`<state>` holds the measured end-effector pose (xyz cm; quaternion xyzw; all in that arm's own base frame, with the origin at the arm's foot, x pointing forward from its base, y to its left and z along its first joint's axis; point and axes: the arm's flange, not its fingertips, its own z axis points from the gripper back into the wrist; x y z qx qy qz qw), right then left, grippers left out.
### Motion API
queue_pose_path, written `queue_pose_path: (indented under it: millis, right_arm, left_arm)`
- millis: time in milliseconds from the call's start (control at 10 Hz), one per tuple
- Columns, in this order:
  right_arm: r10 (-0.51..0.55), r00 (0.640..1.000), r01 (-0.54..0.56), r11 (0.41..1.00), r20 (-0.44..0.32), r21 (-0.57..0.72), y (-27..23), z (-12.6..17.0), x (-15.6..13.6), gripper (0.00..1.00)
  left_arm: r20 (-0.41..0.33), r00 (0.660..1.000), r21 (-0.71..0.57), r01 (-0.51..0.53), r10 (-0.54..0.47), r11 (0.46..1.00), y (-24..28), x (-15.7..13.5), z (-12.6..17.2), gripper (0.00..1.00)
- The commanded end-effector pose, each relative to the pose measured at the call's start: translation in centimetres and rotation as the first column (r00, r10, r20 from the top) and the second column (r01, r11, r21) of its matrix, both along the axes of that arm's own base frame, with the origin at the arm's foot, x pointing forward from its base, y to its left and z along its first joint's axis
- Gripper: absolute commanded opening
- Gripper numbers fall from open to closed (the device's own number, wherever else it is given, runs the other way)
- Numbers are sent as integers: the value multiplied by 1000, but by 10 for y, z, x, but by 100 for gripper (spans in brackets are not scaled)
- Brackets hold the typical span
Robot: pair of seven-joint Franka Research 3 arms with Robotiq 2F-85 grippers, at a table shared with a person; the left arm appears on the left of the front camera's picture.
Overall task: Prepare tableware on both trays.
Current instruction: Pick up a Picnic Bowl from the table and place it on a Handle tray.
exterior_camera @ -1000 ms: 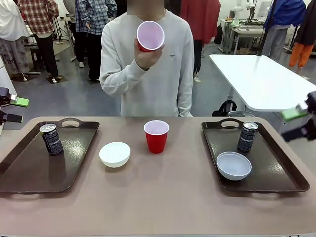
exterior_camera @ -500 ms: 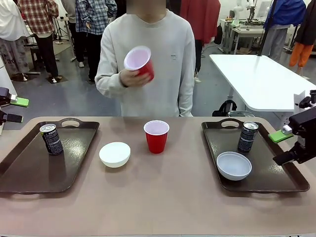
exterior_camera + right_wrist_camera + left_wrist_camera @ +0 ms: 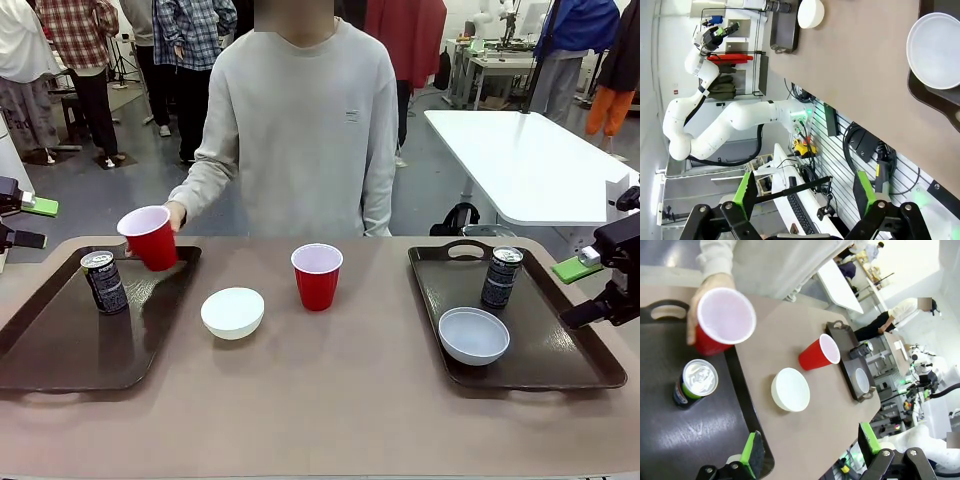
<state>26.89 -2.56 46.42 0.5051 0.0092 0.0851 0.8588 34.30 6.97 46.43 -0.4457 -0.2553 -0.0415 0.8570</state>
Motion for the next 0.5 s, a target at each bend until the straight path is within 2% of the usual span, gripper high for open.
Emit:
queue_pose_path:
  millis: [0,100,400]
  right_arm:
    - [10,1000,-10,1000,12,29,3,-1,0,100]
    - [10,1000,-10,1000,12,29,3,-1,0,100]
    - [10,1000,-10,1000,12,29,3,-1,0,100]
  left_arm:
    - [0,1000,0,0,0,1000,0,0,0,100]
    - [24,1000,89,4,-6,996,-28,2,8,100]
    - [10,999,273,32,-36,961,-75,-18,33,100]
